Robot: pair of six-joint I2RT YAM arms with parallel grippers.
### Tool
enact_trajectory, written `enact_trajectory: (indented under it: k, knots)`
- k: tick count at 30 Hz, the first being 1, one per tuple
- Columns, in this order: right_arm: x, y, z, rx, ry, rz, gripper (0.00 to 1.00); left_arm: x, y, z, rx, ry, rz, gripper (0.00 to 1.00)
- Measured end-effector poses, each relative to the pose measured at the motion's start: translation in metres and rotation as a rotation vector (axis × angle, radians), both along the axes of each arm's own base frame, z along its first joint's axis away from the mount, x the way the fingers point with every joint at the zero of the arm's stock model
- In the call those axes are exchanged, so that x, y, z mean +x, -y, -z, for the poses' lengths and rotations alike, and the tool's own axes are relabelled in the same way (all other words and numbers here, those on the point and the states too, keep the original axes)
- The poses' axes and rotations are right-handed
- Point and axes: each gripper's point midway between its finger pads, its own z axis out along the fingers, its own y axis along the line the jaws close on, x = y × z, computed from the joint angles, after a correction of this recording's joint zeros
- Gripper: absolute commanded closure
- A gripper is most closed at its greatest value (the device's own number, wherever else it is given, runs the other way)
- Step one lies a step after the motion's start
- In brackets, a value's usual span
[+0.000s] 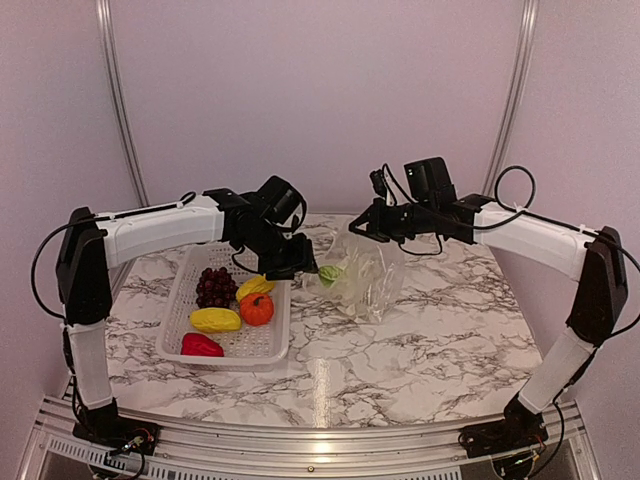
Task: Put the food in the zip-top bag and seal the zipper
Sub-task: Adjust the zipper food storage bag at the center of the board.
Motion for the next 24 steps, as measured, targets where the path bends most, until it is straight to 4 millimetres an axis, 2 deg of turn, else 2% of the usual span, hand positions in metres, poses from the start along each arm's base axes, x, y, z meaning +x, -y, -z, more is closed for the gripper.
enact_trajectory:
  k: [3,6,9,13,16,18,21,23,24]
  knots:
    - [0.000,0.000,0.000,0.001,0.000,0.000,1.00,-0.001,0.003,0.022,0.027,-0.042,0.006,0.41]
    - [0.002,0.002,-0.002,0.004,0.001,0.002,1.00,0.001,0.008,0.029,0.028,-0.057,-0.001,0.44]
    - [0.007,0.005,-0.009,0.012,0.011,0.011,1.00,0.002,0.010,0.030,0.025,-0.066,-0.011,0.50]
    - [0.015,0.010,-0.025,0.030,0.040,0.026,1.00,0.007,0.016,0.030,0.013,-0.069,-0.022,0.72]
    - [0.017,0.011,-0.029,0.031,0.053,0.027,1.00,0.011,0.021,0.031,0.001,-0.072,-0.025,0.96]
    - [0.017,0.012,-0.027,0.019,0.051,0.031,1.00,0.013,0.025,0.029,-0.013,-0.066,-0.021,1.00]
    - [0.020,0.019,-0.016,-0.047,0.020,0.062,1.00,0.020,0.036,0.016,-0.059,-0.050,-0.016,1.00]
    - [0.031,0.022,-0.012,-0.120,-0.003,0.084,1.00,0.033,0.055,-0.013,-0.130,-0.006,-0.008,1.00]
    - [0.040,0.022,-0.014,-0.164,-0.003,0.100,1.00,0.041,0.066,-0.036,-0.180,0.036,-0.003,1.00]
